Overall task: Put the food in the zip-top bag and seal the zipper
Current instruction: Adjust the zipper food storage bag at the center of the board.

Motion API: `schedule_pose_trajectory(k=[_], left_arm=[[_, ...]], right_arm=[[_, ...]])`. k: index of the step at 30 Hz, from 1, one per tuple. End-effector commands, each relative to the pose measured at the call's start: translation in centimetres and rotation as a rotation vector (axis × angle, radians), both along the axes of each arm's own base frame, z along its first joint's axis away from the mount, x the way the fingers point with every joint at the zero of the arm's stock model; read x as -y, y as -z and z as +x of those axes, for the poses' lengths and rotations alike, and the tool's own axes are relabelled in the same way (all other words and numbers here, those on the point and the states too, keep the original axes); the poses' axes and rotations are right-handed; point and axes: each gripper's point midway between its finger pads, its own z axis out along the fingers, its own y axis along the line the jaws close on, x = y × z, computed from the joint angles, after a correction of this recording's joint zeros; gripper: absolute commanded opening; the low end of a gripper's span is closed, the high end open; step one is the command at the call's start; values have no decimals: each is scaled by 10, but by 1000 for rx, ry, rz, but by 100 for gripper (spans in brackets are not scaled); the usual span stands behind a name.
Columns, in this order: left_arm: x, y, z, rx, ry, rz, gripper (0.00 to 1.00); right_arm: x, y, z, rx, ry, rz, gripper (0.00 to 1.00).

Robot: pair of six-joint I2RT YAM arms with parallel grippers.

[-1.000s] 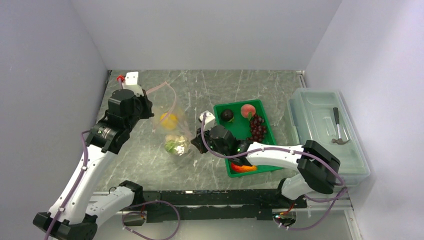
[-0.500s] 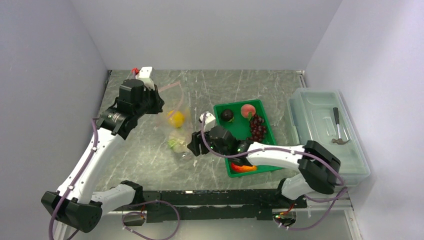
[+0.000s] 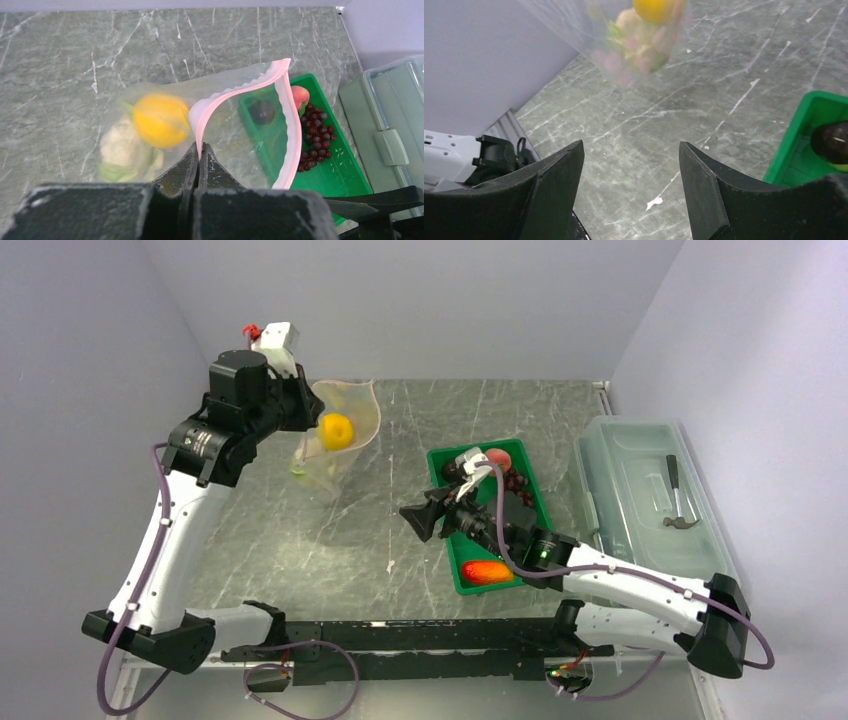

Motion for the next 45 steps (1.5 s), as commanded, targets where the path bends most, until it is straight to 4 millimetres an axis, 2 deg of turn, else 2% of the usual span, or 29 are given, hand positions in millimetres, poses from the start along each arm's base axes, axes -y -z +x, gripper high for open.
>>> schedule_pose_trajectory(k=[1, 4, 5, 7, 8, 10, 13, 14, 15, 16, 18, 19, 22, 25, 27, 29, 32, 34, 36, 39, 41, 43, 45], left_arm=[[2, -20, -8, 7, 41, 3, 0], [-1, -5, -5, -41, 24, 33, 0], [-1, 5, -3, -61, 17, 43, 0], [-1, 39, 4, -120, 1, 62, 0], [1, 60, 8, -159, -6, 68, 0], [4, 116, 13, -274, -27, 73, 0], [2, 209, 13, -480, -93, 111, 0], [2, 230, 10, -539, -99, 122, 0], [2, 242, 9, -571, -107, 127, 0], [3, 246, 9, -578, -105, 124, 0], [8, 232, 13, -543, -89, 101, 0], [11, 216, 15, -509, -72, 86, 0], [13, 149, 26, -356, -49, 58, 0], [11, 90, 26, -235, -29, 48, 0], [8, 63, 22, -194, -17, 56, 1], [6, 49, 18, -174, -8, 65, 1], [3, 49, 11, -172, -1, 79, 2], [2, 62, 10, -191, 0, 89, 3], [2, 84, 10, -231, 0, 103, 2], [-3, 132, 11, -317, -29, 146, 0], [-2, 155, 9, -374, -33, 153, 0], [-2, 163, 8, -386, -34, 151, 0], [-1, 156, 9, -354, -29, 142, 0]], right_arm=[[12, 9, 0, 8, 31, -36, 73], [15, 12, -1, 7, 33, -41, 73], [15, 13, -1, 7, 35, -41, 73], [14, 16, -1, 5, 33, -40, 74], [13, 18, -1, 2, 31, -42, 74], [9, 24, 0, -5, 24, -42, 74], [3, 34, 0, -28, 12, -59, 75], [1, 35, 0, -33, 7, -61, 75], [0, 36, -1, -37, 3, -63, 74], [0, 36, -1, -37, -1, -62, 75], [3, 36, -1, -35, 5, -62, 75], [4, 36, -1, -32, 9, -63, 75], [9, 31, -1, -19, 23, -59, 75], [10, 27, -1, -10, 24, -48, 75], [9, 25, -2, -10, 19, -43, 75], [8, 25, -2, -11, 14, -38, 75], [7, 27, -3, -19, 9, -38, 75], [6, 29, -2, -23, 10, -42, 75], [5, 32, -2, -30, 10, -49, 75], [5, 37, -1, -41, 16, -60, 75], [6, 41, 2, -52, 35, -78, 75], [9, 46, 5, -68, 60, -111, 75], [14, 46, 10, -79, 98, -140, 75]])
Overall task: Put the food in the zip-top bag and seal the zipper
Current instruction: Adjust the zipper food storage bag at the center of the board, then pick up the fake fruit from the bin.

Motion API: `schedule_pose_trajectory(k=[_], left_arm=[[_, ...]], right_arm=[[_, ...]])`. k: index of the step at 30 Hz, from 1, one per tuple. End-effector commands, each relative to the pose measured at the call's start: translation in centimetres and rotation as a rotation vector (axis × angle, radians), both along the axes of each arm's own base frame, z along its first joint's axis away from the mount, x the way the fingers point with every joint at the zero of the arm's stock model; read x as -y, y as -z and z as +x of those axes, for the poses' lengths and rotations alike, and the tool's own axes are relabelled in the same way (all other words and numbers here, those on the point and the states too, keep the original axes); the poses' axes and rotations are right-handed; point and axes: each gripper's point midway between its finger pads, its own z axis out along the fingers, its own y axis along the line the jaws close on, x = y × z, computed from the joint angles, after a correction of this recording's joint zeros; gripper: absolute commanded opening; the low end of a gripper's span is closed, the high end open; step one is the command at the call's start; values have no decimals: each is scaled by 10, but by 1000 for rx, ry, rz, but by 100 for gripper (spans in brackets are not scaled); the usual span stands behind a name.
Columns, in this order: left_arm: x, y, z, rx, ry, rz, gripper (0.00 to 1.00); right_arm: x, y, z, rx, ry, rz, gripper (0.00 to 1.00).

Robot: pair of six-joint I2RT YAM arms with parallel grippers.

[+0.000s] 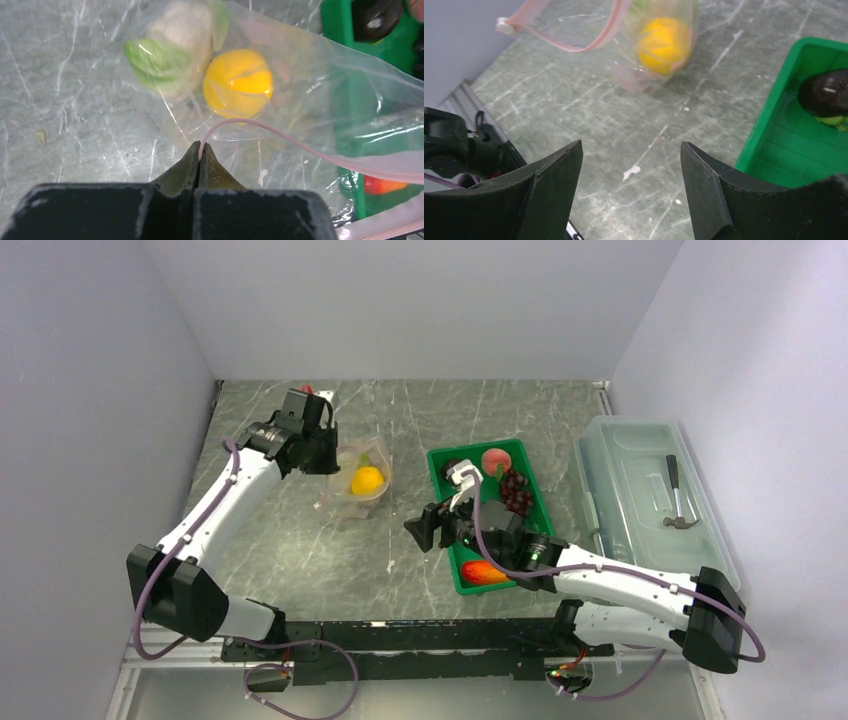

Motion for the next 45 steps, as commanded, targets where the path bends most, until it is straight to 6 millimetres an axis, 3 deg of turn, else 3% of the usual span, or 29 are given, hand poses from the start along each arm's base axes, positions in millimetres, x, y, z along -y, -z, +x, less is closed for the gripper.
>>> schedule_pose_trajectory(k=[1, 9, 14, 19, 24, 30, 34, 45], left_arm=[[2, -27, 7, 108, 2, -31, 0], [2, -71, 0, 242, 82, -42, 1], [2, -92, -6, 331, 127, -50, 2], [1, -93, -10, 396, 147, -54, 0], [1, -100, -21, 471, 169, -82, 0], [-5, -93, -27, 494, 130, -96, 0], [-19, -90, -25, 485, 49, -61, 0], [-14, -87, -27, 467, 58, -93, 0]], right_arm=[[8, -7, 11, -10, 84, -39, 76], [47, -1, 29, -18, 286, -172, 87], [65, 1, 43, -39, 371, -258, 87], [78, 1, 61, -59, 436, -323, 90], [90, 11, 92, -145, 499, -313, 93], [89, 23, 125, -208, 537, -304, 93], [88, 44, 150, -288, 578, -296, 93], [88, 94, 193, -423, 710, -249, 93]])
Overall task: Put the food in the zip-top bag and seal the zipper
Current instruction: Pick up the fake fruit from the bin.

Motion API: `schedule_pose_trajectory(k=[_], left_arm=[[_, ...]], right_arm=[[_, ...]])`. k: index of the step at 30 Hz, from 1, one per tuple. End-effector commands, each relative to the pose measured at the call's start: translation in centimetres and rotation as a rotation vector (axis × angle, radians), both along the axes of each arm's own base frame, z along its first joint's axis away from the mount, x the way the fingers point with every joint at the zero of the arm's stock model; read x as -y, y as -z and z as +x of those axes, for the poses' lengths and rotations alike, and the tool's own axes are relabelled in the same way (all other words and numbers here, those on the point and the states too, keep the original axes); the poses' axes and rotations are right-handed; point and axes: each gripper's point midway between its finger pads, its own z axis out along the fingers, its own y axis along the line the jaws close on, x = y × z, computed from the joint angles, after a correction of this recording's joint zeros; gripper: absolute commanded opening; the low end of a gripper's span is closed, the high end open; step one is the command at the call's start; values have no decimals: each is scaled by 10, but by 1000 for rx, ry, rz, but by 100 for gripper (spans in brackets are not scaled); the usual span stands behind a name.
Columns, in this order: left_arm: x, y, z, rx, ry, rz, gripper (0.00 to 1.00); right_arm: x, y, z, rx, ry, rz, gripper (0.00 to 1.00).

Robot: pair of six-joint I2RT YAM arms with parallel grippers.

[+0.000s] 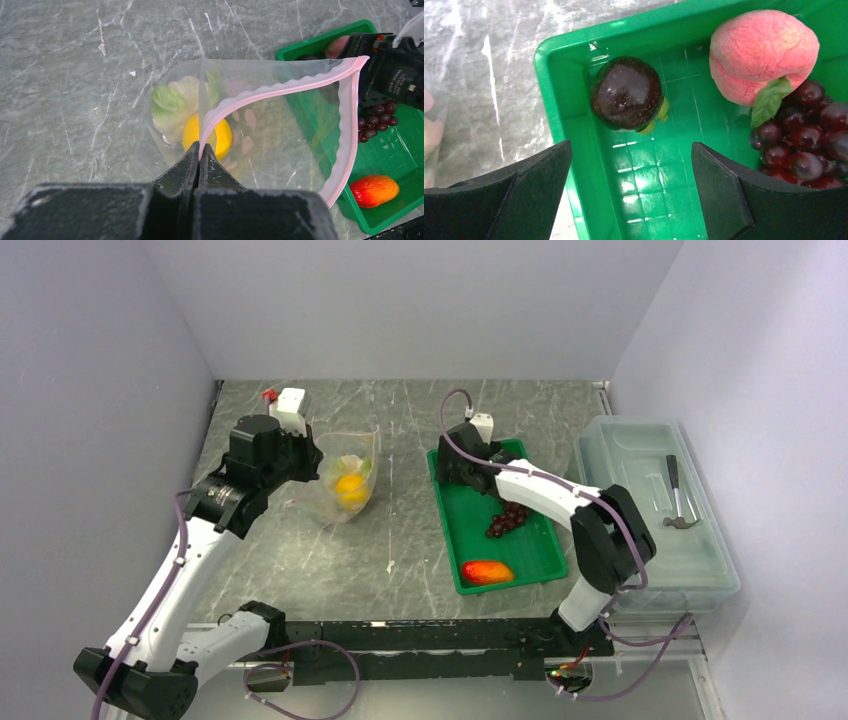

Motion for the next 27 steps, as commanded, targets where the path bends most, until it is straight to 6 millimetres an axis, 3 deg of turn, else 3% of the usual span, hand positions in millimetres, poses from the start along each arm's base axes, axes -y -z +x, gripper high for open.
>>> schedule_pose_trajectory(k=[1, 14, 27], left_arm=[[3, -13, 2, 46, -2, -34, 0], [9, -12, 0, 40, 30, -54, 0], [9, -11, 1, 34, 27, -49, 0]], right_arm=[[-9, -11, 28, 43, 79, 96, 93], [-11, 10, 63, 16, 144, 112, 88], [-10, 31, 58, -21, 126, 90, 79]])
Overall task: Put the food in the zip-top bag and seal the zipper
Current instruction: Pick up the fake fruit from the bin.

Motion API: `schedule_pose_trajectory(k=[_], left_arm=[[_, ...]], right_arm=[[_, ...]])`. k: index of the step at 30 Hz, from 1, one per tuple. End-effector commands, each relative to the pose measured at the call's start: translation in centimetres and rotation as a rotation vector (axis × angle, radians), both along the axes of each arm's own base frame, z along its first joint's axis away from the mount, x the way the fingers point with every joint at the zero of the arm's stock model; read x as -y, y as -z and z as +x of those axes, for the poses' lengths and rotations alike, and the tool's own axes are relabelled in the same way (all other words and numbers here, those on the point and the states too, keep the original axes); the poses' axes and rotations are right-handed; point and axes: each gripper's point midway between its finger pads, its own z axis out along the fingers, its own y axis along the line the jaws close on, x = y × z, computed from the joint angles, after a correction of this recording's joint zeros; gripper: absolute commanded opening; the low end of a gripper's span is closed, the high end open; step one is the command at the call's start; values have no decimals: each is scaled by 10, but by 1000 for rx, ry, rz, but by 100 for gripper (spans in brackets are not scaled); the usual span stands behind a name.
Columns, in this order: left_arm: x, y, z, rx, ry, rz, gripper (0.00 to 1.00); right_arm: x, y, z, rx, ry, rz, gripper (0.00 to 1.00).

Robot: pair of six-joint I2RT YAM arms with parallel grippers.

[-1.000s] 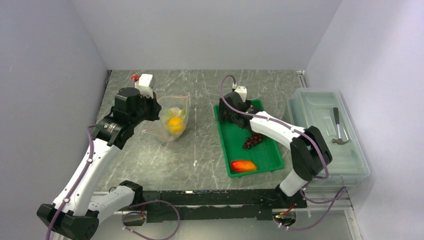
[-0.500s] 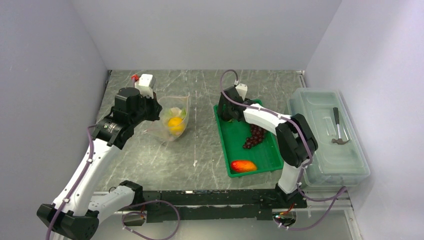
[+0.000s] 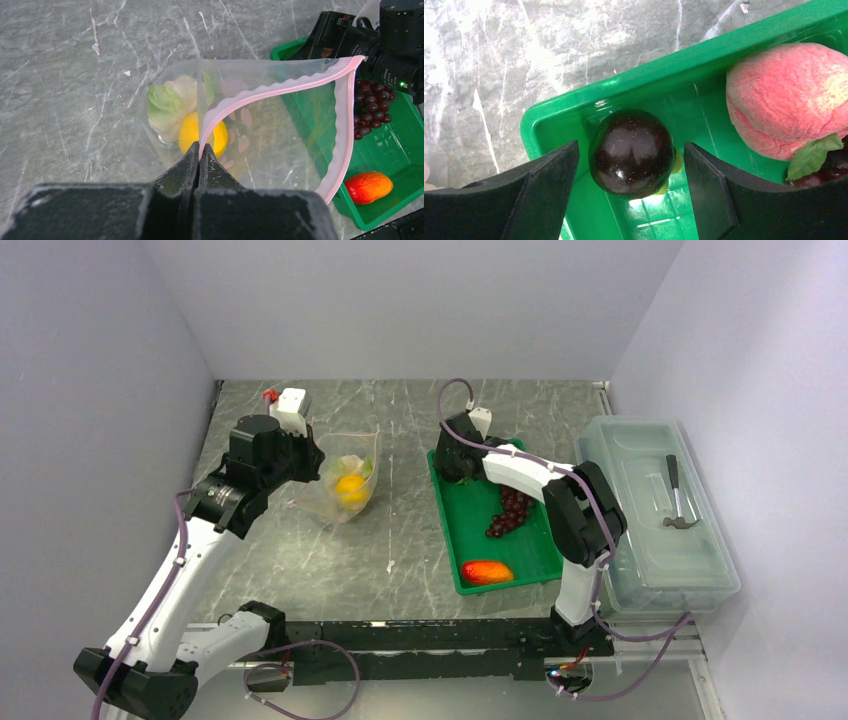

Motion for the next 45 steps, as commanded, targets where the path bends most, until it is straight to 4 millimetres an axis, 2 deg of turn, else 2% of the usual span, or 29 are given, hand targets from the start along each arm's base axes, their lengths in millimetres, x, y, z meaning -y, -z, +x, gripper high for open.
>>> schedule_pose_trajectory(k=[1, 13, 17, 22, 26, 35, 38, 42, 45], left_arm=[[5, -10, 3, 38, 9, -34, 0], [4, -10, 3, 39, 6, -31, 0], [4, -11, 3, 40, 3, -30, 0], [4, -10, 3, 40, 3, -30, 0], [3, -10, 3, 39, 0, -30, 0], [3, -11, 2, 43, 3, -31, 0], [3, -11, 2, 43, 3, -31, 0], [3, -12, 2, 45, 3, -33, 0], [3, -12, 2, 44, 1, -32, 0]], right_arm=[[-5, -6, 8, 31, -1, 28, 78], [-6, 8, 2, -6, -19, 26, 65], [-7, 7, -1, -3, -31, 34, 49], [-3, -6, -3, 18, -34, 31, 30], [3, -23, -9, 51, -35, 36, 22], [12, -72, -30, 135, -64, 80, 17], [7, -97, -39, 178, -107, 133, 17], [-2, -139, -55, 265, -156, 200, 17], [-17, -171, -70, 336, -214, 243, 17]])
